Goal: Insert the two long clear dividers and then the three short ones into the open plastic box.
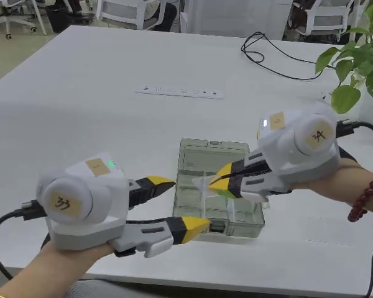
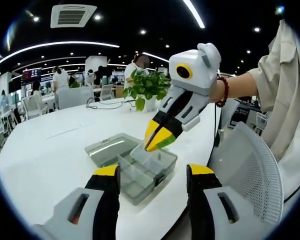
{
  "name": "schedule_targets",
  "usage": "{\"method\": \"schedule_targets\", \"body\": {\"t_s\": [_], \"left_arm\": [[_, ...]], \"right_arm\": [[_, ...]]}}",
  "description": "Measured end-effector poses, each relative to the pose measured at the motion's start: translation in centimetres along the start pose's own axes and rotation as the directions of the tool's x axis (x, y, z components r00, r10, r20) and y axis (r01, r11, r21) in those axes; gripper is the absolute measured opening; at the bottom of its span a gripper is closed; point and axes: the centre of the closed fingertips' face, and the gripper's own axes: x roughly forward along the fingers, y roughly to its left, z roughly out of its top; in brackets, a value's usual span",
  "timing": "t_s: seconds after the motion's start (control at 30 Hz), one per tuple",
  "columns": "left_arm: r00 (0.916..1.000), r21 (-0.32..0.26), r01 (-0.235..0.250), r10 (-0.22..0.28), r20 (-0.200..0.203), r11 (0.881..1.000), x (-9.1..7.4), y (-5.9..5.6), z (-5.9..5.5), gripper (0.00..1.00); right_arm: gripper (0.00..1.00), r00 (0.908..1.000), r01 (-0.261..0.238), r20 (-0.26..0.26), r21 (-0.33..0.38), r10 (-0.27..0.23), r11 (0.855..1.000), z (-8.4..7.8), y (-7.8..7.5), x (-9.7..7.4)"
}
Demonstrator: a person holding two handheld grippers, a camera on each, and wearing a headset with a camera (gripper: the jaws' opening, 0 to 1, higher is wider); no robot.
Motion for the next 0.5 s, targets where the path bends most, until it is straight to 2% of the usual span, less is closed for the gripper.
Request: {"method": "schedule_targets", "body": {"t_s": [0.23,0.5], "left_arm": [[0.9999,-0.020,-0.010,0.010,0.010,1.000,0.2,0.5,0.3,0.62],[0.9998,-0.033,-0.021,0.021,0.001,0.999,0.4,0.9,0.3,0.72]], "right_arm": [[0.02,0.9993,0.021,-0.031,0.025,-0.020,0.999,-0.5,-1.5,0.7],[0.02,0.9979,0.024,-0.060,0.042,-0.021,0.999,-1.2,-2.0,1.5]]}}
